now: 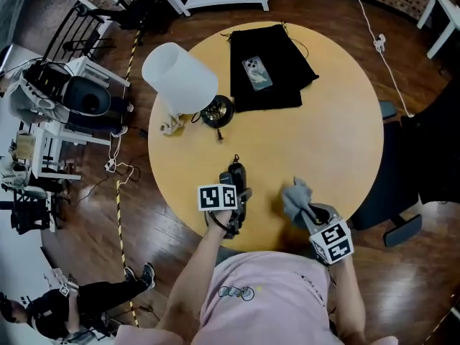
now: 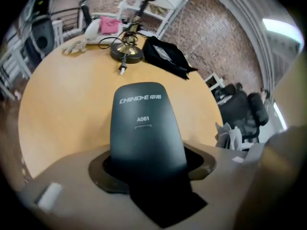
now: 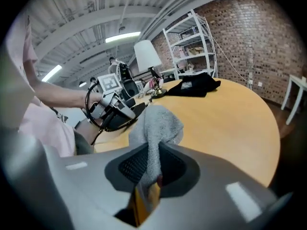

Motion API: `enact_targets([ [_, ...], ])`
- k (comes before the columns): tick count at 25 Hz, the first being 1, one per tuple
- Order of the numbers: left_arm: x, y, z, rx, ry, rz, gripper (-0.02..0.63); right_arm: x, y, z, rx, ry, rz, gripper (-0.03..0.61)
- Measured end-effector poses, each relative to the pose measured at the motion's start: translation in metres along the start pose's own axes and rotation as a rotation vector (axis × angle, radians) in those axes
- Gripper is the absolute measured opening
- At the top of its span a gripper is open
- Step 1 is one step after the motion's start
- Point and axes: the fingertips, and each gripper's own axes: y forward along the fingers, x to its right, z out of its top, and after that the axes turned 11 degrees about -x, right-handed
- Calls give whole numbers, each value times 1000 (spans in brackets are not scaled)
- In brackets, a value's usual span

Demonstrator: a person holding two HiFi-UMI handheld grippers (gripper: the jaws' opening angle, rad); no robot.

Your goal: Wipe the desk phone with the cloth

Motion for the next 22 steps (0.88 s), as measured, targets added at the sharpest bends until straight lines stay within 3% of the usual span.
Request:
enact_targets([
  [4,0,23,-4,-39,198,251,295,1,27,-7,-62,-18,-27,58],
  [6,2,27,-3,-41,268,321,296,5,38,-4,-80,-25,-49,58],
  [9,11,28,-7,-33,329,322,299,18,52,4,-107,-45,-97,60],
  [12,25,12,-3,34,397,321,293,30,64,11,-137,-57,-125,61],
  [14,31,3,1,64,383,267,256,34,70,11,-160,-61,-140,61],
  [19,24,-16,2,116,319,147,256,35,77,6,-196,-102,-201,77],
  [22,22,-23,-2,124,323,140,255,29,77,3,-200,-93,-185,78],
])
